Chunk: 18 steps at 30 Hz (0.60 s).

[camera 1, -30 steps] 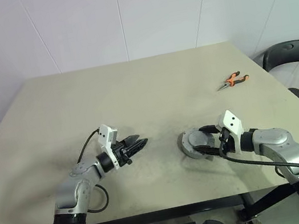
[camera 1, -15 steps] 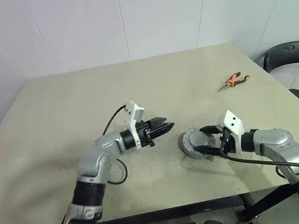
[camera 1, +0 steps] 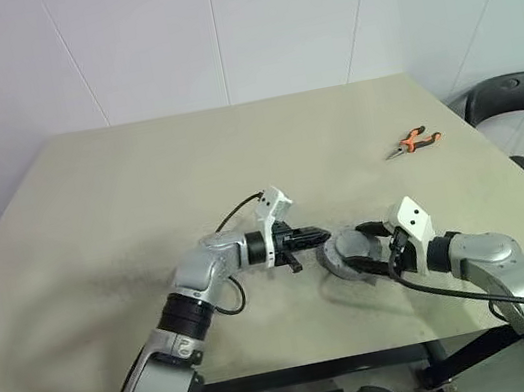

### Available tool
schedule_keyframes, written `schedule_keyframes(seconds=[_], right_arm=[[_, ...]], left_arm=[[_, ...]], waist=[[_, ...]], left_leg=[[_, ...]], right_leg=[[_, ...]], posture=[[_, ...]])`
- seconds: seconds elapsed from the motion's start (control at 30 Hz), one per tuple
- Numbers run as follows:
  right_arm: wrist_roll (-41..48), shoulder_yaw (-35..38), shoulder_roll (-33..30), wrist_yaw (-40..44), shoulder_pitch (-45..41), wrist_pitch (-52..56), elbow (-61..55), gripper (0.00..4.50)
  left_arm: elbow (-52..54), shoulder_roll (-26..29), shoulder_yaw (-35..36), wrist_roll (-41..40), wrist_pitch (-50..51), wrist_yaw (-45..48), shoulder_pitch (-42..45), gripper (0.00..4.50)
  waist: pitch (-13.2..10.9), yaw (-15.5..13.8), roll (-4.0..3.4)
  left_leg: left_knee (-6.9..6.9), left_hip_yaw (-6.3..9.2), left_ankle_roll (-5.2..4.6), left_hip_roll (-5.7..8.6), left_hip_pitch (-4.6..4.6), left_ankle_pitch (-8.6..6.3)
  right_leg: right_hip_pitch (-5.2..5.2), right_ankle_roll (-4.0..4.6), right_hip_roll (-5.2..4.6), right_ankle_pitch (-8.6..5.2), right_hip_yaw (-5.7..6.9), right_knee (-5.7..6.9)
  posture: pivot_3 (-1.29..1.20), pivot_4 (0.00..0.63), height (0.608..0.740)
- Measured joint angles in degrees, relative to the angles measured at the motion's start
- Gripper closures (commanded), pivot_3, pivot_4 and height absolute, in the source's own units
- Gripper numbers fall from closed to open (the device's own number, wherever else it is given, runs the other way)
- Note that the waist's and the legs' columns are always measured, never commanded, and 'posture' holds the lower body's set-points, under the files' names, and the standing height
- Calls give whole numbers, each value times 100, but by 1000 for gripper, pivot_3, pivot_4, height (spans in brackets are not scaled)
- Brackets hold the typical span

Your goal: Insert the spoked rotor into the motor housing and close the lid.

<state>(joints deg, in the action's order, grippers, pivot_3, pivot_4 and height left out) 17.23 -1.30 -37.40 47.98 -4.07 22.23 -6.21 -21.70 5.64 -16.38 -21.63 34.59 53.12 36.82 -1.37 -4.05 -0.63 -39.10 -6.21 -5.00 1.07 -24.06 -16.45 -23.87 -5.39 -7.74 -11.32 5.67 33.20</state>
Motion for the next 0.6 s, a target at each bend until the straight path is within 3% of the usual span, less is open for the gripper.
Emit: schedule_keyframes(seconds=[0.23,0.6], right_arm=[[30,5,2,-116,84,107,-154,962],[54,-32,23,-200,69,251,-240,962]], left_arm=[[-645,-384,-95,389,-491,35,124,4112],[-981,-437,-101,875,-1102,166,192,4112]], waist=[[0,1,1],[0,15,1]], left_leg=[[0,0,-2,0,-1,-1],[-2,1,-3,0,0,-2]], right_leg=[[0,0,-1,0,0,-2],[3,0,-1,0,2,-1]], posture=[[0,0,740],[0,0,740]])
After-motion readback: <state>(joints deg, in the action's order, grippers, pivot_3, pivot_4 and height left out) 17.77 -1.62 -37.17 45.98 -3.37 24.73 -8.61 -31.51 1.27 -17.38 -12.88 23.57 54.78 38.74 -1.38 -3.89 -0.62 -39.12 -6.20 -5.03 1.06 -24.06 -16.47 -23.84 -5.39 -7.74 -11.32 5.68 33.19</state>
